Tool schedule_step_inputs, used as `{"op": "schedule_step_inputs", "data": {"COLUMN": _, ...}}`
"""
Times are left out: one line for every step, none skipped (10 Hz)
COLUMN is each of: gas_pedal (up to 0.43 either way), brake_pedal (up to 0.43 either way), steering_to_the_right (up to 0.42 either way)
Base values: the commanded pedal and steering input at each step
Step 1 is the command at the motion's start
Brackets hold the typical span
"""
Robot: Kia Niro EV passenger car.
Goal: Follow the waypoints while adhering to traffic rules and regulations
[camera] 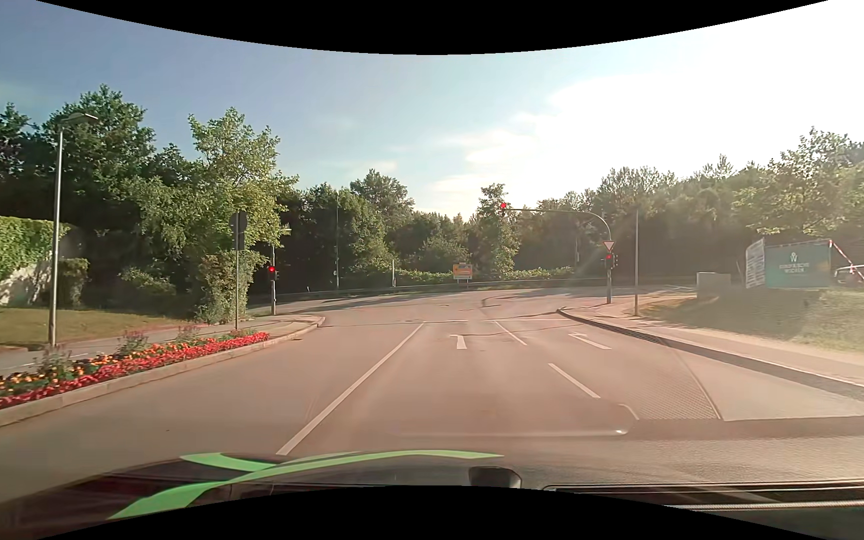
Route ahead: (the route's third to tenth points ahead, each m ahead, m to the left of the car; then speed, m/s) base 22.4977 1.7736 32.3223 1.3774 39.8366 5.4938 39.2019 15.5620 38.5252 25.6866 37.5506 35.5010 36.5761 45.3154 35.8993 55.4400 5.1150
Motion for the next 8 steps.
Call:
{"op": "schedule_step_inputs", "data": {"gas_pedal": 0.0, "brake_pedal": 0.152, "steering_to_the_right": 0.011}}
{"op": "schedule_step_inputs", "data": {"gas_pedal": 0.0, "brake_pedal": 0.165, "steering_to_the_right": 0.005}}
{"op": "schedule_step_inputs", "data": {"gas_pedal": 0.0, "brake_pedal": 0.165, "steering_to_the_right": -0.003}}
{"op": "schedule_step_inputs", "data": {"gas_pedal": 0.0, "brake_pedal": 0.165, "steering_to_the_right": -0.006}}
{"op": "schedule_step_inputs", "data": {"gas_pedal": 0.0, "brake_pedal": 0.159, "steering_to_the_right": -0.006}}
{"op": "schedule_step_inputs", "data": {"gas_pedal": 0.0, "brake_pedal": 0.146, "steering_to_the_right": -0.006}}
{"op": "schedule_step_inputs", "data": {"gas_pedal": 0.0, "brake_pedal": 0.14, "steering_to_the_right": -0.01}}
{"op": "schedule_step_inputs", "data": {"gas_pedal": 0.0, "brake_pedal": 0.14, "steering_to_the_right": -0.011}}
